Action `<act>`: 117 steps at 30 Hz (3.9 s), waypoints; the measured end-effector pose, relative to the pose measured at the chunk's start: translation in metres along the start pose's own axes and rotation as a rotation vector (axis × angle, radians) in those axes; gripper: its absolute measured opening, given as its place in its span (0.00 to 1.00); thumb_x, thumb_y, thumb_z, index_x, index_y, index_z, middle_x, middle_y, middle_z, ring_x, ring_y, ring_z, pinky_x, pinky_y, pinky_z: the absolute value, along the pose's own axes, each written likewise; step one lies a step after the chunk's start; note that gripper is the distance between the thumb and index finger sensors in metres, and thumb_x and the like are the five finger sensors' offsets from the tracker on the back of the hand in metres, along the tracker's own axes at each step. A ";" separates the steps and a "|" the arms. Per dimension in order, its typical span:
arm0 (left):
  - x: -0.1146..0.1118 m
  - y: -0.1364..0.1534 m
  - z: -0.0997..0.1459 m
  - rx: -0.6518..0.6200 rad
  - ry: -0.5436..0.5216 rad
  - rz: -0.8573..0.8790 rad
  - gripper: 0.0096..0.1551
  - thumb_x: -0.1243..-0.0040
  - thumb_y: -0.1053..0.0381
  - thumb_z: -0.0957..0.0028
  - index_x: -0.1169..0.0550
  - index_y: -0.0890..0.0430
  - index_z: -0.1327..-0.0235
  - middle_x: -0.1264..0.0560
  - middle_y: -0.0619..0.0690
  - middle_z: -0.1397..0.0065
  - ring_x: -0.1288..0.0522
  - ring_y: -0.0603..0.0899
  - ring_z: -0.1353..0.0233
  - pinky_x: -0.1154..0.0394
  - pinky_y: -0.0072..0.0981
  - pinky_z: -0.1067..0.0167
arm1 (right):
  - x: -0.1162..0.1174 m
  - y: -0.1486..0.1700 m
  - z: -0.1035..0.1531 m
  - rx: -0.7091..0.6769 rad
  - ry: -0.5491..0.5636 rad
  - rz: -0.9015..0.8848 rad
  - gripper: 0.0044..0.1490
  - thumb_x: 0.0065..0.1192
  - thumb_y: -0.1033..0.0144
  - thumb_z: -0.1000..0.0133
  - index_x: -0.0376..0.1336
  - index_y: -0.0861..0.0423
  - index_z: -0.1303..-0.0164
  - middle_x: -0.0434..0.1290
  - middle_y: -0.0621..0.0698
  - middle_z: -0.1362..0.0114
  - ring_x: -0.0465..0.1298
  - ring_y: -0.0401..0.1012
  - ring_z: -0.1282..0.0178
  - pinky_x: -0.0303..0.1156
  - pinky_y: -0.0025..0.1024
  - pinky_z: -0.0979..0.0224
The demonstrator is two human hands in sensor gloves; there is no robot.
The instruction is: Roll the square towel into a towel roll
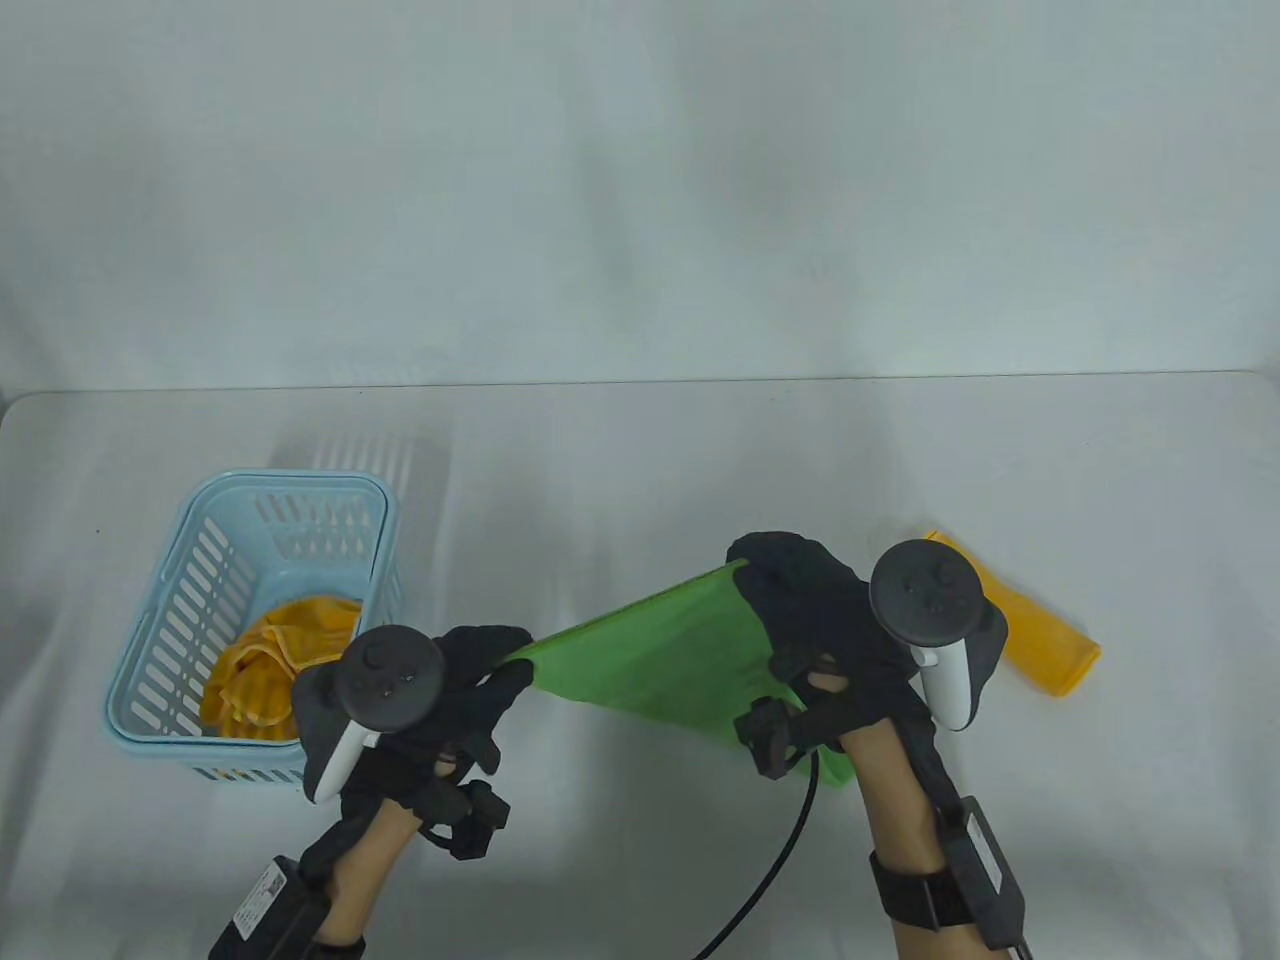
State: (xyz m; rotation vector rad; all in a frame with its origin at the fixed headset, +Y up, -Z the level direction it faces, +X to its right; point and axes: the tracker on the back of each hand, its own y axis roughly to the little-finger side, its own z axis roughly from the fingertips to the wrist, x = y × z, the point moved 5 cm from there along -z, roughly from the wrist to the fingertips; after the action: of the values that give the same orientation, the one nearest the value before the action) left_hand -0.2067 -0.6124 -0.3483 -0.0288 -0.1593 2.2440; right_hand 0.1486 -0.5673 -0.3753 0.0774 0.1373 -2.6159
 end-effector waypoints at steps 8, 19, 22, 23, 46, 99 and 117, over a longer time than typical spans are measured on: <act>0.051 -0.040 -0.012 -0.064 -0.010 0.124 0.23 0.36 0.41 0.57 0.18 0.39 0.47 0.21 0.41 0.34 0.19 0.55 0.33 0.28 0.57 0.31 | -0.038 -0.039 0.008 -0.035 0.012 -0.008 0.23 0.66 0.53 0.56 0.71 0.39 0.49 0.79 0.45 0.41 0.79 0.49 0.41 0.70 0.54 0.34; 0.116 -0.094 0.002 -0.190 -0.064 0.164 0.22 0.35 0.42 0.57 0.17 0.38 0.47 0.14 0.38 0.42 0.14 0.52 0.39 0.26 0.56 0.32 | -0.071 -0.083 0.034 -0.097 0.000 -0.120 0.24 0.65 0.54 0.56 0.70 0.39 0.48 0.80 0.45 0.42 0.80 0.48 0.42 0.71 0.54 0.35; 0.129 -0.106 0.010 -0.231 -0.084 0.177 0.23 0.35 0.42 0.57 0.17 0.39 0.47 0.13 0.38 0.45 0.13 0.52 0.42 0.26 0.56 0.33 | -0.077 -0.094 0.040 -0.116 -0.013 -0.160 0.24 0.65 0.54 0.55 0.70 0.40 0.48 0.80 0.45 0.44 0.80 0.48 0.43 0.71 0.53 0.35; 0.132 -0.108 0.011 -0.240 -0.088 0.181 0.23 0.35 0.42 0.57 0.17 0.40 0.47 0.13 0.38 0.46 0.12 0.51 0.43 0.26 0.56 0.33 | -0.079 -0.097 0.041 -0.120 -0.012 -0.169 0.24 0.65 0.54 0.55 0.70 0.40 0.48 0.81 0.45 0.46 0.80 0.48 0.44 0.71 0.53 0.35; 0.114 -0.105 -0.120 -0.006 -0.055 0.070 0.22 0.36 0.42 0.58 0.16 0.34 0.48 0.19 0.39 0.36 0.18 0.54 0.33 0.29 0.57 0.30 | -0.080 -0.072 -0.076 0.110 0.112 -0.065 0.23 0.65 0.53 0.55 0.70 0.37 0.49 0.76 0.46 0.37 0.76 0.50 0.37 0.69 0.55 0.32; -0.166 0.043 0.009 0.071 0.751 -0.428 0.24 0.34 0.45 0.61 0.14 0.44 0.50 0.16 0.44 0.43 0.16 0.57 0.41 0.27 0.57 0.35 | 0.083 0.188 0.057 0.553 -0.679 0.464 0.23 0.68 0.57 0.57 0.72 0.40 0.51 0.71 0.48 0.32 0.68 0.53 0.29 0.62 0.56 0.27; -0.162 0.046 -0.011 0.168 0.508 -0.563 0.23 0.37 0.38 0.61 0.16 0.43 0.53 0.16 0.41 0.48 0.16 0.54 0.47 0.25 0.53 0.36 | 0.082 0.195 0.038 0.547 -0.443 0.529 0.24 0.65 0.54 0.56 0.69 0.42 0.49 0.77 0.45 0.44 0.75 0.47 0.44 0.69 0.51 0.35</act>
State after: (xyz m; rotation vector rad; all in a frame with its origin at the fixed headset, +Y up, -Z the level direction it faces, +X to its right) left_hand -0.1396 -0.7656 -0.3709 -0.4085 0.2669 1.6205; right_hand 0.1741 -0.7801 -0.3599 -0.2432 -0.6623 -2.0127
